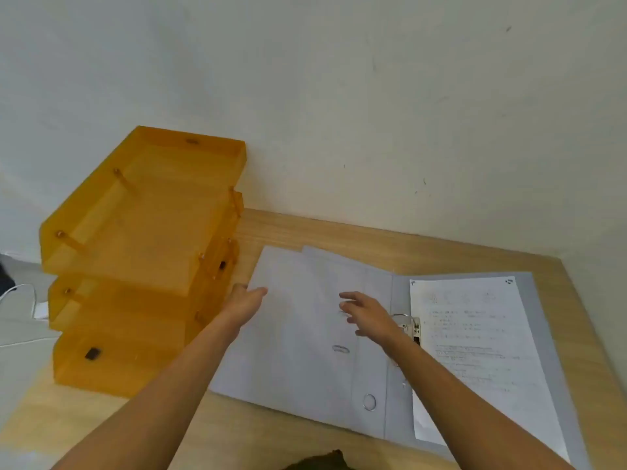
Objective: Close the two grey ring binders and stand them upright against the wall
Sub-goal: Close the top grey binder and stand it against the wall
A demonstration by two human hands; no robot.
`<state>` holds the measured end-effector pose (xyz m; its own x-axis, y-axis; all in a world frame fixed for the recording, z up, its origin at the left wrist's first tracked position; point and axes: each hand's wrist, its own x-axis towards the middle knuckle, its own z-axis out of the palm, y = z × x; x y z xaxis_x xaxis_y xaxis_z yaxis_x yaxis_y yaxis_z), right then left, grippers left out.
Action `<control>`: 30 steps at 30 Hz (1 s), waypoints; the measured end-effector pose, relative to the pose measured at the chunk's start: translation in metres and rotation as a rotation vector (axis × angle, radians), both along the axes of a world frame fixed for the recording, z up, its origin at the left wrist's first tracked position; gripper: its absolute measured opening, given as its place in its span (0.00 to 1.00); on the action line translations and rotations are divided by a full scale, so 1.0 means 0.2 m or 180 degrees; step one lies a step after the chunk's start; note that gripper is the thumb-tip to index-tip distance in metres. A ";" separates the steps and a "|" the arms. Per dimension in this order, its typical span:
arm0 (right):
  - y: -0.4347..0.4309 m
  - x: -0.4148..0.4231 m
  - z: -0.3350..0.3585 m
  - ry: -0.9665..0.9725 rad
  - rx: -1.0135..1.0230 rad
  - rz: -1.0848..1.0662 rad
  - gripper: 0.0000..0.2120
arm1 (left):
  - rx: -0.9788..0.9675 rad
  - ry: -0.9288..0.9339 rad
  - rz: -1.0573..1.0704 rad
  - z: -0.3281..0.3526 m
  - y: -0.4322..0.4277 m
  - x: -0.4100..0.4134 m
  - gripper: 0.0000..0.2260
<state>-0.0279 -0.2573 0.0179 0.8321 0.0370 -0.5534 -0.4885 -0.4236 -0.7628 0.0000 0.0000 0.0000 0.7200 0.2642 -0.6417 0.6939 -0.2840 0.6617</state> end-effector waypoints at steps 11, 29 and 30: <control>0.14 -0.29 -0.23 0.0553 -0.0043 -0.0153 0.23 | 0.0296 0.0159 0.0074 -0.20 0.12 -0.27 0.25; 0.42 -0.14 0.17 0.0267 0.0986 -0.0505 0.29 | -0.1126 -0.0448 -0.0533 0.32 0.06 -0.15 0.08; 0.44 -0.12 0.21 0.0227 0.1101 -0.0500 0.29 | -0.0967 -0.0526 -0.0571 0.37 0.07 -0.15 0.08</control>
<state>-0.0512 -0.1693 0.0605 0.8023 0.1069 -0.5873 -0.5840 -0.0630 -0.8093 -0.0294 0.0138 0.0745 0.8377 -0.0595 -0.5428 0.5280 -0.1650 0.8330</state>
